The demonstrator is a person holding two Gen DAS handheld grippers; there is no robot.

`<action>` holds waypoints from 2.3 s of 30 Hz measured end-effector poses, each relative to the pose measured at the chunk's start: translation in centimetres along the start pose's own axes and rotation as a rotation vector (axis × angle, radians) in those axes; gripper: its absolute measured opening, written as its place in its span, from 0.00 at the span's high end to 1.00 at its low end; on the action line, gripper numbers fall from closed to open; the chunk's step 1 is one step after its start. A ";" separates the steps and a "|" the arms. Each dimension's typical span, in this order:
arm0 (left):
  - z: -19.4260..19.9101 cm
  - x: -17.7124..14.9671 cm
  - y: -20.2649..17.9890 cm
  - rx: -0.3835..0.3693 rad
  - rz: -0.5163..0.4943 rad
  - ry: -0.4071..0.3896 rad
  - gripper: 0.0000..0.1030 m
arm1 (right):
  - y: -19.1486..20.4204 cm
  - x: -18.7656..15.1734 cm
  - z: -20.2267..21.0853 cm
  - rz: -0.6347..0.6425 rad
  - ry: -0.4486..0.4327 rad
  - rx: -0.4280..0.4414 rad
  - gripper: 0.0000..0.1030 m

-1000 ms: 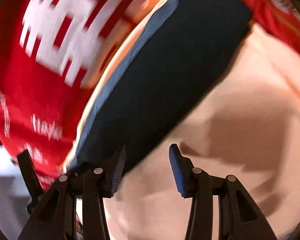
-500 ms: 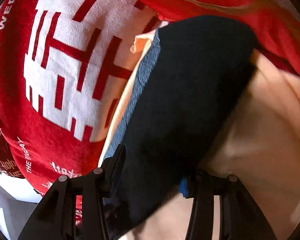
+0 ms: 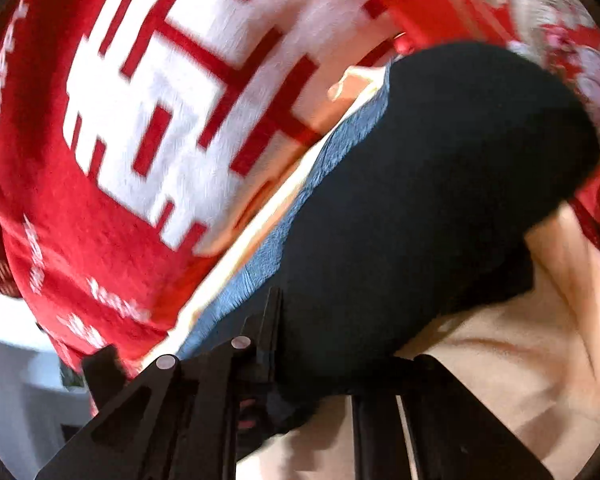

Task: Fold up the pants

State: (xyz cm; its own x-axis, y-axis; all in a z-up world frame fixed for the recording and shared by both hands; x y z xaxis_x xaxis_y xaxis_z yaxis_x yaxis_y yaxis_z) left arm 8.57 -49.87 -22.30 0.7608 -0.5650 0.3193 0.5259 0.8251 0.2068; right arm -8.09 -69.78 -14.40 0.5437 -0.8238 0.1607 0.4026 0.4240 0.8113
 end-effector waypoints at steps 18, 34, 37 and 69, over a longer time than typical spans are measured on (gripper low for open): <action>2.5 -2.7 19.9 -0.045 0.131 0.032 0.17 | 16.5 -7.5 -6.7 0.736 0.203 -0.433 0.86; -1.6 -9.7 35.6 0.057 0.291 0.162 0.17 | 18.9 -22.9 -18.9 1.078 0.438 -0.631 0.47; -1.0 -8.2 36.1 -0.022 0.261 0.134 0.17 | 19.2 -21.6 -16.5 0.934 0.455 -0.510 0.47; 0.0 -7.0 27.5 -0.315 0.163 0.221 0.88 | 12.2 -13.5 -7.3 0.188 0.365 -0.160 0.47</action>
State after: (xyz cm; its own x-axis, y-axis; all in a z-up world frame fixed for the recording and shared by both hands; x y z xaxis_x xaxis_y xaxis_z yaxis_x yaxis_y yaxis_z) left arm 17.74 -23.19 -18.83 0.8889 -0.4445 0.1111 0.4566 0.8795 -0.1339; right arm -5.20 -50.75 -10.80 0.8314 -0.5518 0.0652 0.3650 0.6308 0.6848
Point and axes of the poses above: each gripper's, at about its wrist camera, not at the fingertips, and z roughly against the way its jaws point, y to its left, x to its top, the point moved 1 cm from there along -z, roughly the way its jaws point, and after that the axes turned 14 degrees about x, right-handed, at the moved point
